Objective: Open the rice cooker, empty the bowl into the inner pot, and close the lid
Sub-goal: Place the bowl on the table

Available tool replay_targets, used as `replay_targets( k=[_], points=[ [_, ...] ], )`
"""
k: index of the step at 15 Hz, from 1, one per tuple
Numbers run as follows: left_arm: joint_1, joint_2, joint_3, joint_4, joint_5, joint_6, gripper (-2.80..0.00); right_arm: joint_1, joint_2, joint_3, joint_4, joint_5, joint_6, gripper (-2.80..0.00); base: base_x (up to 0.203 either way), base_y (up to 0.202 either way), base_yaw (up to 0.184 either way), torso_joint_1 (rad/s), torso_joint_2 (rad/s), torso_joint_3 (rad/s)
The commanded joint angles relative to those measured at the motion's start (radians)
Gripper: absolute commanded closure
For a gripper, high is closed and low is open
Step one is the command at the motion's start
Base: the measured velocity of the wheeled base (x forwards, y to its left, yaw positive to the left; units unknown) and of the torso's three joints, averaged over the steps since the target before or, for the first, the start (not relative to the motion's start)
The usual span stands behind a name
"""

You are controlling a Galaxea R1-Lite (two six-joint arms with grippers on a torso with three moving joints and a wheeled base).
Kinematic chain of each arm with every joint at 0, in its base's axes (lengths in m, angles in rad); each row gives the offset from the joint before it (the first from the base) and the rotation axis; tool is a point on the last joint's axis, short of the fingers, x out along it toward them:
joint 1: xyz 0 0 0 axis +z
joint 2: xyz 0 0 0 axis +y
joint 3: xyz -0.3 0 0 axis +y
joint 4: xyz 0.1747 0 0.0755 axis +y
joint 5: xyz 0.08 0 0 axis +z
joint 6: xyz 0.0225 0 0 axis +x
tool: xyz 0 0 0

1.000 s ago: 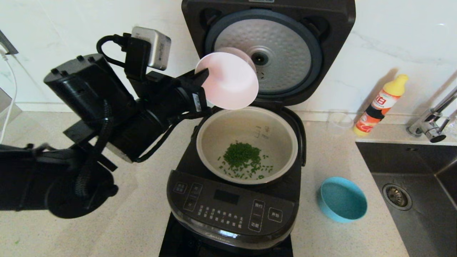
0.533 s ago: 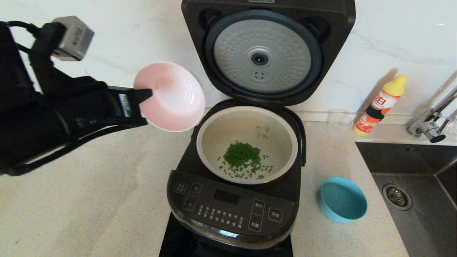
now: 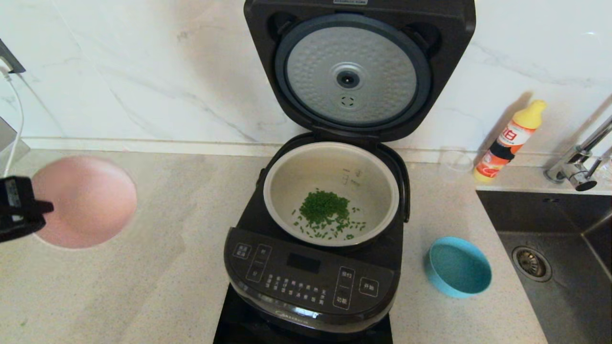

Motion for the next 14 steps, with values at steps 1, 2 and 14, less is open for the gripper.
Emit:
replay_targets(
  k=[1,2,14],
  points=[
    [0.071,0.054,0.100,0.017,-0.033,-0.017,0.00,0.000,0.000,0.000,0.001,0.000,0.000,0.00,0.000,0.000,0.000,0.000,0.00,0.000],
    [0.086,0.095,0.139,0.013,-0.055,-0.046,0.00,0.000,0.000,0.000,0.001,0.001,0.000,0.00,0.000,0.000,0.000,0.000,0.00,0.000],
    [0.133,0.520,0.271,-0.282,-0.179,-0.226,0.00,0.000,0.000,0.000,0.001,0.001,0.000,0.00,0.000,0.000,0.000,0.000,0.00,0.000]
  ],
)
